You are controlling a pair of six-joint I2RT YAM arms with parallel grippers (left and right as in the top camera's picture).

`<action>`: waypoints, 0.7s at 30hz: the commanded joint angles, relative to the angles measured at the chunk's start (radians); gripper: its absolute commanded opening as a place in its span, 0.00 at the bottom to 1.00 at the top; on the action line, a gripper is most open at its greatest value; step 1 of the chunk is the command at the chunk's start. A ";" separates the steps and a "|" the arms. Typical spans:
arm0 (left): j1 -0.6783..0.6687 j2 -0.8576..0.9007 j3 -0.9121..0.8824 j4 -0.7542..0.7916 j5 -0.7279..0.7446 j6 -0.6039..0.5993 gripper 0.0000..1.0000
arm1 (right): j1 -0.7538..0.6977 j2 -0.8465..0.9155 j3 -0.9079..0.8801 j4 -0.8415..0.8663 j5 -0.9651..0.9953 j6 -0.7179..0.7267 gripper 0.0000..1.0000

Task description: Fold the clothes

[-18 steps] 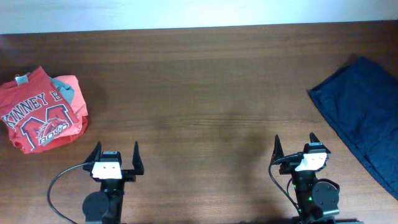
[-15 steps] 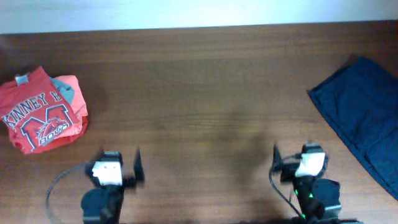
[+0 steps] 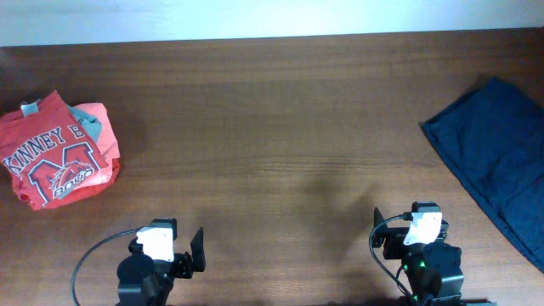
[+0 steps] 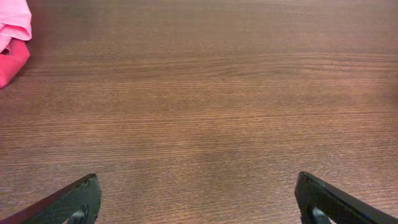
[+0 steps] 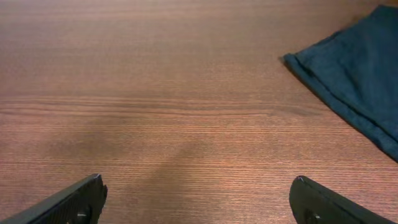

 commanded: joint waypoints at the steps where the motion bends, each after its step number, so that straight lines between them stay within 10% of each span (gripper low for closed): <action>1: 0.002 -0.006 -0.002 -0.004 0.025 -0.016 0.99 | 0.003 -0.006 -0.006 -0.008 0.012 0.010 0.98; 21: 0.003 -0.006 -0.002 -0.008 -0.031 -0.009 0.99 | 0.003 -0.006 -0.006 -0.008 0.016 0.006 0.98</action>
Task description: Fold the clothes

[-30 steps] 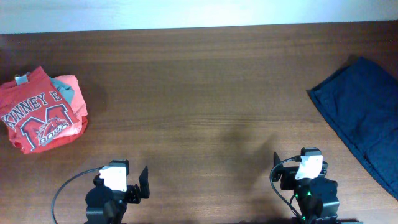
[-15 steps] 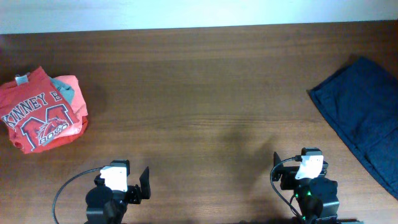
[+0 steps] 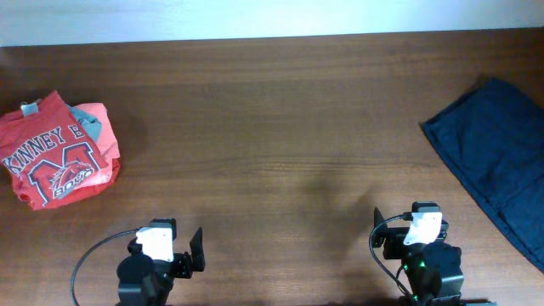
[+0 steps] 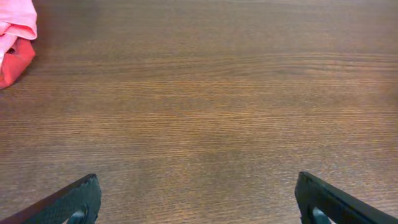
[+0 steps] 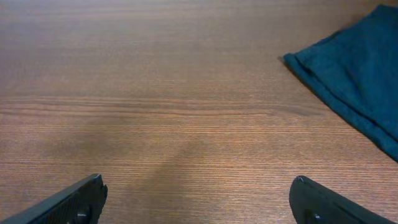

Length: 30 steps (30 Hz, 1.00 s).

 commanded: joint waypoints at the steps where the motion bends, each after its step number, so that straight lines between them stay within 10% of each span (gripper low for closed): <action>1: 0.003 -0.006 -0.003 -0.005 -0.018 -0.009 0.99 | 0.003 -0.006 -0.006 -0.007 0.016 0.005 0.98; 30: 0.003 0.087 0.133 0.398 -0.008 -0.001 0.99 | 0.003 0.093 0.241 0.090 0.032 0.005 0.98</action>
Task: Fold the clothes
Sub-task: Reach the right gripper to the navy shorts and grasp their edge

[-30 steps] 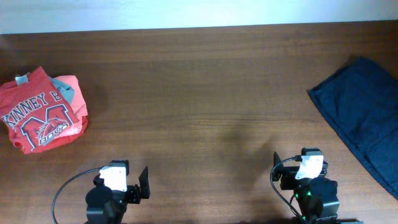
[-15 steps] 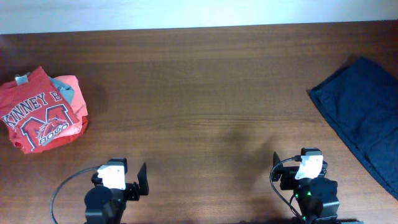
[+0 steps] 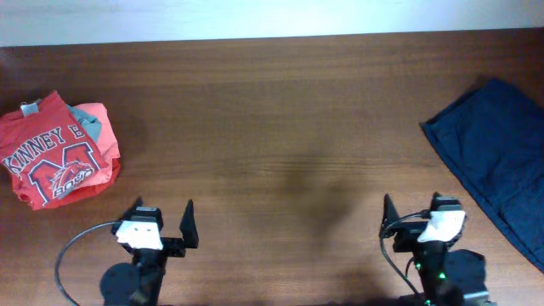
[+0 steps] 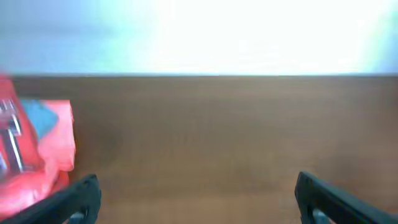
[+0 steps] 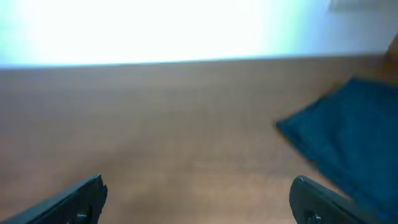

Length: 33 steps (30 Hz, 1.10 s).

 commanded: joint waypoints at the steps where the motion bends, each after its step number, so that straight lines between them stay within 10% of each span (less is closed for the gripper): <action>1: 0.003 0.095 0.116 0.045 0.004 -0.001 0.99 | 0.003 0.102 0.138 0.004 0.043 0.005 0.98; 21: 0.003 1.068 0.829 -0.436 0.008 0.002 0.99 | -0.028 1.017 0.798 -0.391 0.174 0.006 0.99; 33: 0.003 1.114 0.855 -0.438 0.008 0.002 0.99 | -0.636 1.322 0.828 -0.343 0.136 0.001 0.99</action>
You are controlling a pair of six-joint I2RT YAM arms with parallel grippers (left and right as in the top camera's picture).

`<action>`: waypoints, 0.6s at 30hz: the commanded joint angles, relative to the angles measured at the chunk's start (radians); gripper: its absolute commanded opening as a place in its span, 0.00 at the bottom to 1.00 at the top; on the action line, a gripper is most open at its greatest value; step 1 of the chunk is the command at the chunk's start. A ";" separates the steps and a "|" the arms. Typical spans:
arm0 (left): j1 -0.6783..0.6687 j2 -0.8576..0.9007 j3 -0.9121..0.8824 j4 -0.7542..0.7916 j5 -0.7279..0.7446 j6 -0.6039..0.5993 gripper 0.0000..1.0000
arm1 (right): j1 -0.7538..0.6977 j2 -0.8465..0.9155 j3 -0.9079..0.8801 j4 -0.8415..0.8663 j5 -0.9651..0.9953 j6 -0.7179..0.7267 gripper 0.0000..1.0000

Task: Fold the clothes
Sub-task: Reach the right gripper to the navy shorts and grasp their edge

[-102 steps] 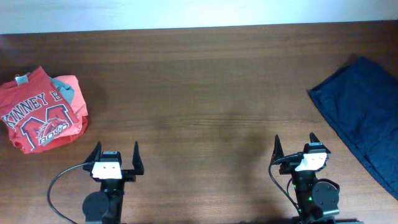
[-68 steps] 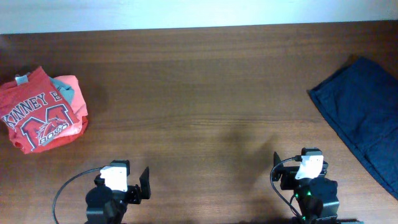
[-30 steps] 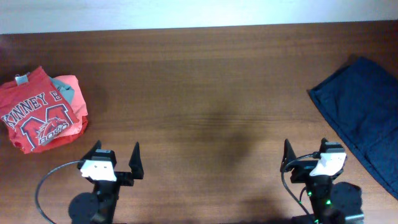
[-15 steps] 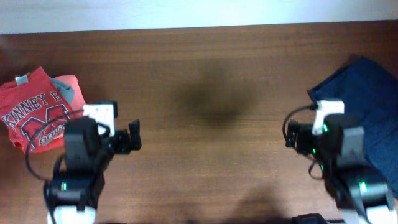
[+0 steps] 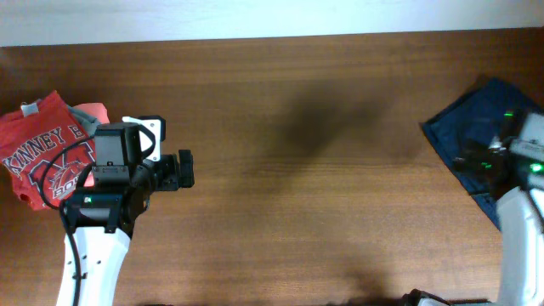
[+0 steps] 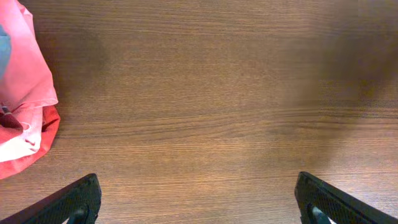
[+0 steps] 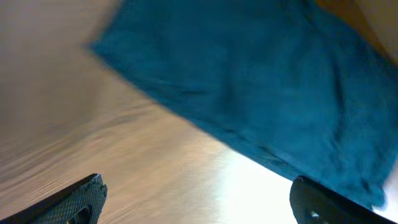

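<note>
A folded red shirt with white lettering (image 5: 41,161) lies at the table's left edge, and its pink-red edge (image 6: 22,99) shows at the left of the left wrist view. A dark navy cloth (image 5: 484,115) lies spread at the right edge; in the right wrist view this cloth (image 7: 249,81) fills the upper right. My left gripper (image 5: 182,168) hovers just right of the red shirt, open (image 6: 199,199) over bare wood. My right gripper (image 5: 476,161) is at the navy cloth's left border, open (image 7: 196,199), nothing between its fingers.
The brown wooden table (image 5: 289,127) stretches between the two garments. A white wall runs along its far edge at the top of the overhead view. The left arm's cable (image 5: 72,255) hangs along its white link.
Both arms have left the table's front edge. The left gripper is now beside the red shirt, the right one at the navy cloth's edge. Both wrist cameras now look down at the table.
At the two oldest moments both grippers sat open and low at the front edge, facing bare wood. Then both had risen, their views tilted toward the far wall. Now each arm is extended to its own side's garment, still open.
</note>
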 commanded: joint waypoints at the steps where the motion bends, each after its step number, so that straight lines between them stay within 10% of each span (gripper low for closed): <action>1: 0.003 0.002 0.030 0.002 0.008 0.001 0.99 | -0.116 0.106 0.017 0.032 -0.050 -0.018 0.99; 18: 0.003 0.002 0.030 0.000 0.008 0.001 0.99 | -0.130 0.521 0.017 0.315 -0.328 -0.175 0.98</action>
